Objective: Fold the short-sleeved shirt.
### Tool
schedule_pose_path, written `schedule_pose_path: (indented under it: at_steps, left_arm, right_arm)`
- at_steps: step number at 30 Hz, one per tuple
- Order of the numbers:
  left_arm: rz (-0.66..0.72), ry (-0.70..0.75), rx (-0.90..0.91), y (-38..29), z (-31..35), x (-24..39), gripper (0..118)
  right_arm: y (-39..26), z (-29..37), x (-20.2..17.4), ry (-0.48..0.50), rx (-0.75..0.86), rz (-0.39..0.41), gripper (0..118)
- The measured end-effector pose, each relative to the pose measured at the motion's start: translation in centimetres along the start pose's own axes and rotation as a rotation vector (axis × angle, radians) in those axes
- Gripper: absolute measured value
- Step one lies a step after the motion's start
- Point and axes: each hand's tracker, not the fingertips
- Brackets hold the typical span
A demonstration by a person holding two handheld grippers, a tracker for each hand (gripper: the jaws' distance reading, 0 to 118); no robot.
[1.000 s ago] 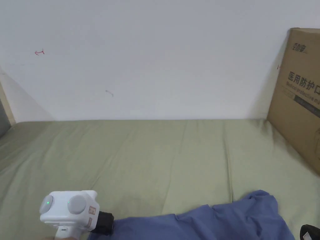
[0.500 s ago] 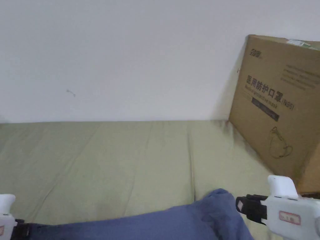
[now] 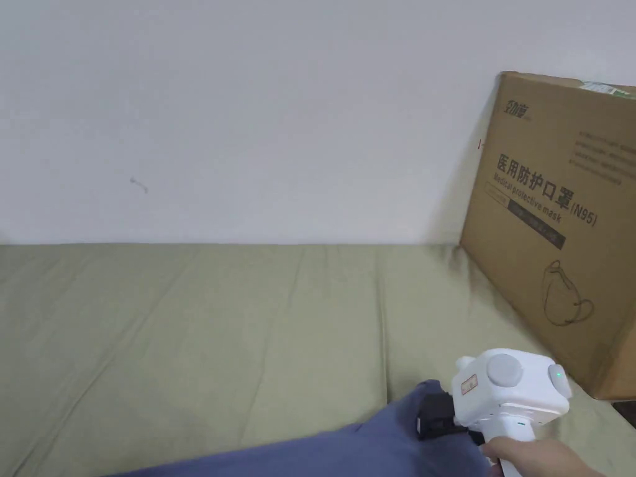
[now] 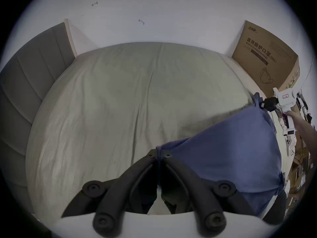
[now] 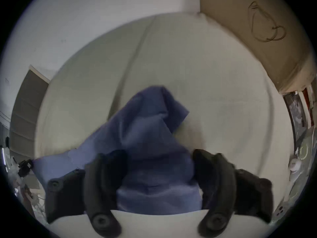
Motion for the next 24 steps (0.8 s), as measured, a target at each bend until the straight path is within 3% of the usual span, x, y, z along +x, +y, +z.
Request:
schedule_pose_path:
  at_steps: [2,3,4,6,9,11,17,24]
  left_arm:
    - [0.014,-0.003,-0.012,-0.1,-0.4,-0.3,1]
    - [0.024,-0.007,-0.014,-0.4,-0.3,-0.3,1]
    - [0.030,-0.008,-0.014,-0.5,-0.2,-0.3,1]
    - [0.041,-0.007,-0.009,-0.5,0.2,-0.4,1]
    - [0.053,-0.022,0.027,-0.2,2.2,0.0,1]
    - [0.055,-0.030,0.067,0.2,4.2,0.5,1]
    - [-0.020,-0.063,0.264,2.6,13.2,2.7,1]
    - [-0.071,-0.076,0.447,7.5,24.2,4.6,1]
  right_arm:
    - [-0.9,0.5,-0.7,-0.102,0.065,0.080,55]
    - [-1.2,1.3,-0.5,-0.049,0.099,0.091,36]
    - [-1.2,1.9,-0.1,0.024,0.103,0.066,3]
    - [-2.3,4.2,0.3,0.089,0.160,0.018,2]
    - [-4.1,10.0,0.7,0.105,0.299,0.060,2]
    - [-5.5,14.4,1.3,0.122,0.374,0.047,2]
    - [-9.2,27.9,2.6,0.135,0.522,0.056,2]
    - [-9.8,41.2,0.6,0.125,0.667,0.087,2]
